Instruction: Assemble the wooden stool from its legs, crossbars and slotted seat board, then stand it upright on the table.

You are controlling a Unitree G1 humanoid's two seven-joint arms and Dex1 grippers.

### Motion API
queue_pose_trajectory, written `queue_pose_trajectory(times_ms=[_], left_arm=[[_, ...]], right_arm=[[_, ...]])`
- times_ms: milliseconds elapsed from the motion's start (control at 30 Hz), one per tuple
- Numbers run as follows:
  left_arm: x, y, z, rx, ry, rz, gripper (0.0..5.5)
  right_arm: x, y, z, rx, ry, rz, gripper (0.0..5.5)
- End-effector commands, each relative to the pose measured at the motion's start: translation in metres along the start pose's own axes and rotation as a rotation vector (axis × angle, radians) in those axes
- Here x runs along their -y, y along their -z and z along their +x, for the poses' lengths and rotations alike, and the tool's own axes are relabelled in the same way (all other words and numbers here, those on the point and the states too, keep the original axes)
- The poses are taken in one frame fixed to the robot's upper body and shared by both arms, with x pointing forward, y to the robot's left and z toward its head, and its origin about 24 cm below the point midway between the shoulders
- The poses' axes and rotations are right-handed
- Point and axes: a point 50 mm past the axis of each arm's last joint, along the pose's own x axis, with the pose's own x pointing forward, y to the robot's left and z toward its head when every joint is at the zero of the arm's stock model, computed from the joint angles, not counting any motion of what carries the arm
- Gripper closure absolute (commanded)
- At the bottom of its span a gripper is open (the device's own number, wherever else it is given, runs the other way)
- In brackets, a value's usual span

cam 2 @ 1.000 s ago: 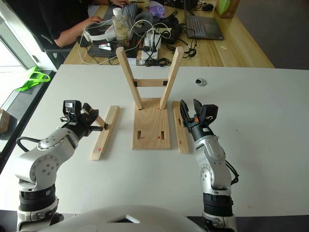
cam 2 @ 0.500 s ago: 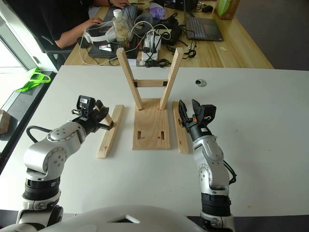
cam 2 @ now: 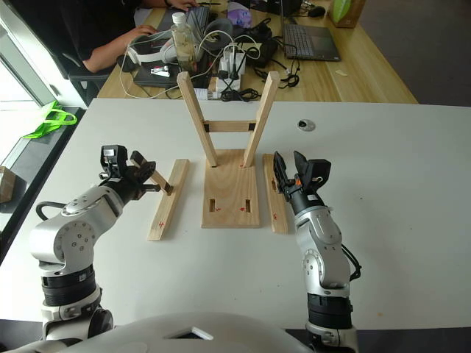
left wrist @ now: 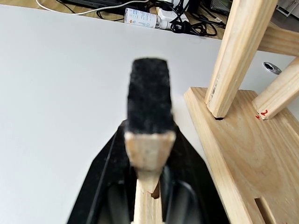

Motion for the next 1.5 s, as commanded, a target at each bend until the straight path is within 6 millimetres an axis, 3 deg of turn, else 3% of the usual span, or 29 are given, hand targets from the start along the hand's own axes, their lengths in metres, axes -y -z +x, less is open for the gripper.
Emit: queue_pose_trajectory(times_ms=[33,367,733,833,1167,1333,1500], left_arm=[[0.000,0.006,-0.001,-0.026,0.009,-0.028,5.10],[0.000,0.008,-0.002,-0.007,0.024,-0.075,5.10],[-0.015,0.021,-0.003,-0.075,-0.071,0.084,5.10],[-0.015,0.014,-0.002,-0.052,-0.077,0.112,5.10],[-0.008,0.031,0.007,-0.126,-0.053,0.173,5.10],[-0.005,0.015,0.005,-0.032,-0.055,0.187,5.10],[-0.002,-0.005,0.000,0.066,-0.068,0.204,4.26]], right_arm=[[0.000,-0.002,0.003,0.002,-0.007,-0.016,2.96],[0.001,-0.003,0.003,-0.001,-0.012,-0.018,2.96],[0.001,-0.003,0.003,-0.007,-0.012,-0.018,2.96],[0.001,-0.003,0.003,-0.007,-0.013,-0.019,2.96],[0.000,-0.004,0.004,-0.006,-0.014,-0.023,2.96],[0.000,-0.005,0.004,-0.003,-0.012,-0.026,2.96],[0.001,-0.005,0.005,0.000,-0.011,-0.028,2.96]])
